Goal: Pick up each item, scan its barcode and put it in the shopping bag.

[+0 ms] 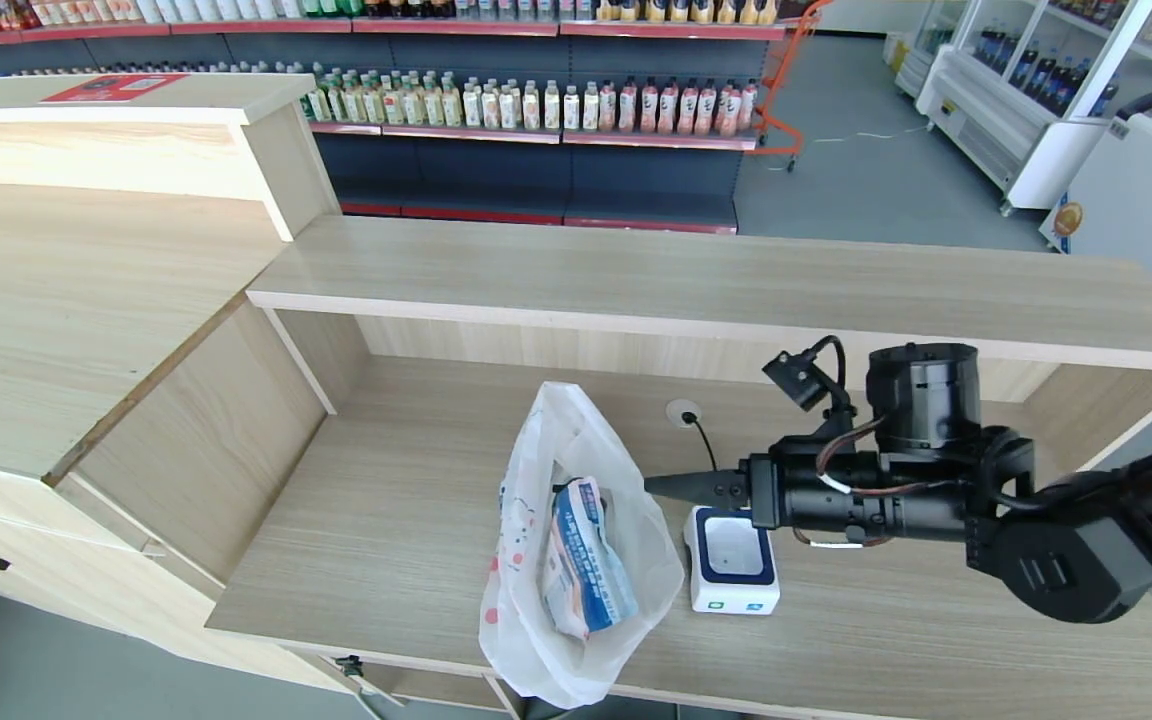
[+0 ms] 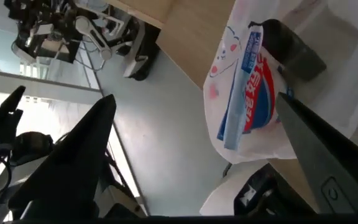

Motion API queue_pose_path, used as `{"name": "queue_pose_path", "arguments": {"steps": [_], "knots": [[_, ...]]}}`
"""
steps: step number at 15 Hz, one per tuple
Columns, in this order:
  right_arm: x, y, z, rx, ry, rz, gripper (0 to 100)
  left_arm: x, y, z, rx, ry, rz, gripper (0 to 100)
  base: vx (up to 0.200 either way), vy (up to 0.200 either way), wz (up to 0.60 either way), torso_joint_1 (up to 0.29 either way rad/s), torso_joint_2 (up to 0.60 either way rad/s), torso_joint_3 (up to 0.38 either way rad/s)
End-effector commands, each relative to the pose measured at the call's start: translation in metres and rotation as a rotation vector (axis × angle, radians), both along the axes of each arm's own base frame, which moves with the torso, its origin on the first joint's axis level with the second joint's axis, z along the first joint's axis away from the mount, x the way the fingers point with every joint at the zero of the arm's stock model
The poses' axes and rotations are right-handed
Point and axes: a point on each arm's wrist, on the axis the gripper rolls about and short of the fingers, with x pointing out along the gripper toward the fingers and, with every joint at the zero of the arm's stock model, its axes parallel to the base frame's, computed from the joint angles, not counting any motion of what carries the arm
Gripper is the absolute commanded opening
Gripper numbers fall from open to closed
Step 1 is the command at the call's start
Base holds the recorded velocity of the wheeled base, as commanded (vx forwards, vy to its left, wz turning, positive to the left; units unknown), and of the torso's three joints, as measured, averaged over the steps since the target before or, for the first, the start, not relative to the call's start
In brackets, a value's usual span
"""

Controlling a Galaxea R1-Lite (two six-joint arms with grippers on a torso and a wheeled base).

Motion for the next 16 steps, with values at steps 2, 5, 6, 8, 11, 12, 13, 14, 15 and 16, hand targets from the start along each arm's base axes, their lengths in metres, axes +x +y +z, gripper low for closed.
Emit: {"name": "queue_pose_path", "arguments": {"steps": [2,5,6,8,11,12,13,14,15,16], "knots": [[-0.057,-0.077,0.059,-0.074,-0.331,-0.318,100,0.000,0.000,0.000,0.000,-0.001,0.000,100,0.000,0.000,0.00,0.000,0.00,0.000],[-0.140,-0.134,0.050,-0.277,-0.332,-0.691,100,0.000,0.000,0.000,0.000,-0.001,0.000,100,0.000,0.000,0.00,0.000,0.00,0.000],[-0.170,-0.142,0.036,-0.316,-0.310,-0.785,100,0.000,0.000,0.000,0.000,-0.001,0.000,100,0.000,0.000,0.00,0.000,0.00,0.000],[-0.230,-0.147,0.000,-0.309,-0.365,-0.840,100,0.000,0.000,0.000,0.000,-0.001,0.000,100,0.000,0.000,0.00,0.000,0.00,0.000],[-0.273,-0.148,-0.039,-0.347,-0.480,-0.875,100,0.000,0.000,0.000,0.000,-0.001,0.000,100,0.000,0.000,0.00,0.000,0.00,0.000],[-0.286,-0.149,-0.055,-0.374,-0.448,-0.894,100,0.000,0.000,0.000,0.000,-0.001,0.000,100,0.000,0.000,0.00,0.000,0.00,0.000],[-0.295,-0.150,-0.061,-0.366,-0.479,-0.937,100,0.000,0.000,0.000,0.000,-0.001,0.000,100,0.000,0.000,0.00,0.000,0.00,0.000],[-0.301,-0.150,-0.063,-0.345,-0.549,-0.935,100,0.000,0.000,0.000,0.000,-0.001,0.000,100,0.000,0.000,0.00,0.000,0.00,0.000],[-0.301,-0.150,-0.063,-0.346,-0.559,-0.937,100,0.000,0.000,0.000,0.000,-0.001,0.000,100,0.000,0.000,0.00,0.000,0.00,0.000],[-0.303,-0.150,-0.066,-0.378,-0.575,-0.969,100,0.000,0.000,0.000,0.000,-0.001,0.000,100,0.000,0.000,0.00,0.000,0.00,0.000]]}}
